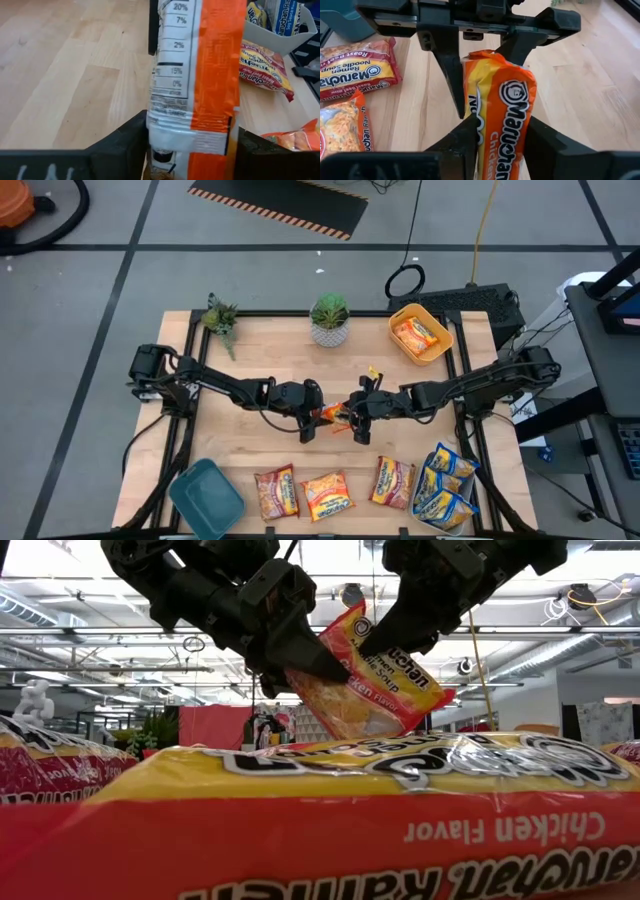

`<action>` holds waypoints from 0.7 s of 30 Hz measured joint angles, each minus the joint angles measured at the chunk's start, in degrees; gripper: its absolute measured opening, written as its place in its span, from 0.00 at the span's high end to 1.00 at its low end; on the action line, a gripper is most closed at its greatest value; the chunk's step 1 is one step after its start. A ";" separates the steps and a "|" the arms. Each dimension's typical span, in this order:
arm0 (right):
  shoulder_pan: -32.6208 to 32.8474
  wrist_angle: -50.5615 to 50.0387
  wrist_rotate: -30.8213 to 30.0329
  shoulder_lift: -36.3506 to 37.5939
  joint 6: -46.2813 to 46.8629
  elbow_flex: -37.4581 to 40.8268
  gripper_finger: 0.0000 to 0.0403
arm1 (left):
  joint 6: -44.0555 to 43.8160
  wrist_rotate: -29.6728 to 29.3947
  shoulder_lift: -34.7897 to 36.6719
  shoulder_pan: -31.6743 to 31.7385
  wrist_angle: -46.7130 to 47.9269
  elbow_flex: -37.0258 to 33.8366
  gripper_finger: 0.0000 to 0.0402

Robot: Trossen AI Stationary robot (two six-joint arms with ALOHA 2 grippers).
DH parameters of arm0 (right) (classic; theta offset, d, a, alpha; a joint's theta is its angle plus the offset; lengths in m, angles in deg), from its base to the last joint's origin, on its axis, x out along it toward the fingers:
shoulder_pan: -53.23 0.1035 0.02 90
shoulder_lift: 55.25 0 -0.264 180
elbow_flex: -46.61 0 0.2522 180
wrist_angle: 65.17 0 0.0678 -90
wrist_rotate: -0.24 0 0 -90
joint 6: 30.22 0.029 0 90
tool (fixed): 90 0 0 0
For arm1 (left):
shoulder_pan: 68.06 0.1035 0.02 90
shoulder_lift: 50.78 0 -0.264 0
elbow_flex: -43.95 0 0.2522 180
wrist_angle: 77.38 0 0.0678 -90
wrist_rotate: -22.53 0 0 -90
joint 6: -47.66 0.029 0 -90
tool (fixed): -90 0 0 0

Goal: Sort Maruchan noodles
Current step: Put the top orange noodle pack into the yellow bin

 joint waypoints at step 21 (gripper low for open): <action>-9.86 -17.70 3.98 14.84 -1.27 0.09 0.75 | 2.57 -8.42 17.93 -1.36 21.50 0.00 0.30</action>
